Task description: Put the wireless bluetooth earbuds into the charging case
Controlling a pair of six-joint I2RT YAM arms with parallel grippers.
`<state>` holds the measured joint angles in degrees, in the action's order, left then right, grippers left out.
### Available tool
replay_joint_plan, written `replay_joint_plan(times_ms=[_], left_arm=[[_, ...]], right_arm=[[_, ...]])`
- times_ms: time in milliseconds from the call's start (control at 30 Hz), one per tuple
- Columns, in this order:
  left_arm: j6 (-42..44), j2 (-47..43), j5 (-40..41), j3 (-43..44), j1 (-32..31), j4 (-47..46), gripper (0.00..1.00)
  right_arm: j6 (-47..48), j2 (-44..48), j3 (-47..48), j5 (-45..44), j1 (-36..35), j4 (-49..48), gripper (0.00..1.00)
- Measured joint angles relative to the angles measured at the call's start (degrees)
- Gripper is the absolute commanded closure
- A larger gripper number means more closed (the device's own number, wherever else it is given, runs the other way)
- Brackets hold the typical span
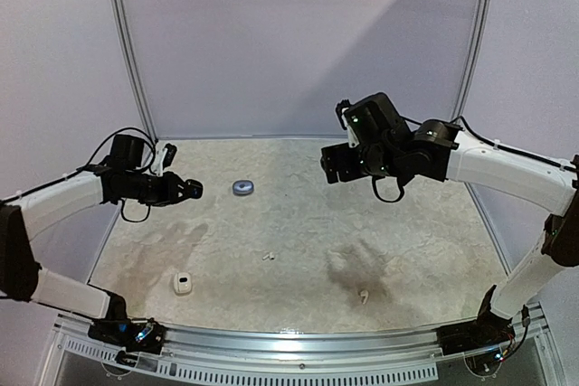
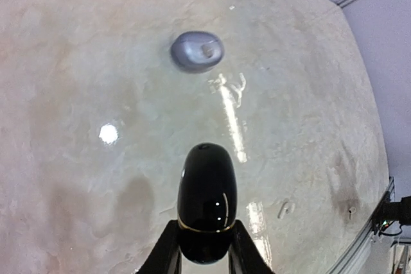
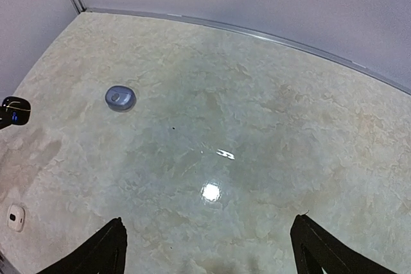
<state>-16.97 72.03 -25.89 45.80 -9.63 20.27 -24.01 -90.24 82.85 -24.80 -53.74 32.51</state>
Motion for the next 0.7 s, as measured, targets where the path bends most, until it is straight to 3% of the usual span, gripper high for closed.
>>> replay_joint_plan(times_ms=[300,533,600,633,700], left_arm=[[0.7,14.1,-7.3,1.9,4.2,1.6,1.00],[3.4,36.0,-15.4,20.5,8.9,4.9,1.00],[3.0,39.6,-17.2,22.1,9.7,4.2,1.00],[2.7,40.8,-17.9,22.1,10.1,4.2,0.93],[2.2,42.4,-18.7,22.1,10.5,4.4,0.59]], right_arm=[[-0.6,-0.9,-0.1,1.2,0.0,3.1,0.08],[0.4,-7.6,6.1,2.4,0.0,4.8,0.06],[0.7,-9.4,8.8,2.7,0.0,5.7,0.05],[0.7,-10.0,10.0,2.7,0.0,6.2,0.05],[0.7,-10.7,11.6,2.7,0.0,7.1,0.04]])
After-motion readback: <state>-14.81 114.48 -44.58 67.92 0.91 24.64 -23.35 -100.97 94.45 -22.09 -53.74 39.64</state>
